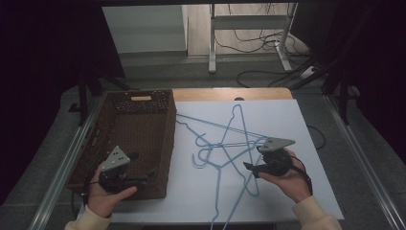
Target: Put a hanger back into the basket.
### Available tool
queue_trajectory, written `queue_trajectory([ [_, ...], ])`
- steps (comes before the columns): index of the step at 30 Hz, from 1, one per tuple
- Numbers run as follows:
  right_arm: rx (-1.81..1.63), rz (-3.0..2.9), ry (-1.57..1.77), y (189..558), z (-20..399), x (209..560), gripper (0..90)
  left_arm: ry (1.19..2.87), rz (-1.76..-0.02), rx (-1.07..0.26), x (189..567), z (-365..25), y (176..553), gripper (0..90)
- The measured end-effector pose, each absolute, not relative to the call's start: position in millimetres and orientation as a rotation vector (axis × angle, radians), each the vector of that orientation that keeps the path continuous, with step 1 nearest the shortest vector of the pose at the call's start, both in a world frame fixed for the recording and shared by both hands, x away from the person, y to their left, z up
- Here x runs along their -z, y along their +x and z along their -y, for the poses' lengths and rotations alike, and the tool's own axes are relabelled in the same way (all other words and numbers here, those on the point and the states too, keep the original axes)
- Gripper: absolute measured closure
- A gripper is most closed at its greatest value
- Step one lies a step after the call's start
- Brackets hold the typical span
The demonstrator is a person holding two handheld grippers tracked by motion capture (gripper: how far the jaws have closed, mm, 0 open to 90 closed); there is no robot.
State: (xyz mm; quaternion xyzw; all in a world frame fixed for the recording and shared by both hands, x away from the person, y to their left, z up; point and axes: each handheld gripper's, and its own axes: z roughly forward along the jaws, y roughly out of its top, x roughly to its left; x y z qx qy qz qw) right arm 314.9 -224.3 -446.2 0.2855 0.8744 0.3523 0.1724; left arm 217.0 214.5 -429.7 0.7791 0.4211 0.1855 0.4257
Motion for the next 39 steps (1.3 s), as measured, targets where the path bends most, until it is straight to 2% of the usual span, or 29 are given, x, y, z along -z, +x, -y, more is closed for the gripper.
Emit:
queue_trajectory([
  [7,-0.956,-2.511,0.784,330.5,211.4,445.8,30.2,1.949,-1.052,-0.462,429.9,-214.2,217.8,17.3],
  [17,-0.819,-2.616,0.765,384.6,181.5,453.8,37.0,1.948,-1.050,-0.462,429.6,-215.0,218.5,17.3],
  [24,-0.744,-2.683,0.760,409.8,166.5,464.9,41.0,1.946,-1.051,-0.462,429.8,-215.5,218.1,17.3],
  [34,-0.669,-2.739,0.626,412.7,135.9,474.3,44.3,1.946,-1.050,-0.463,429.7,-215.9,217.8,17.3],
  [39,-0.595,-2.750,0.686,434.0,141.6,485.1,48.0,1.948,-1.048,-0.464,429.8,-215.2,217.6,17.3],
])
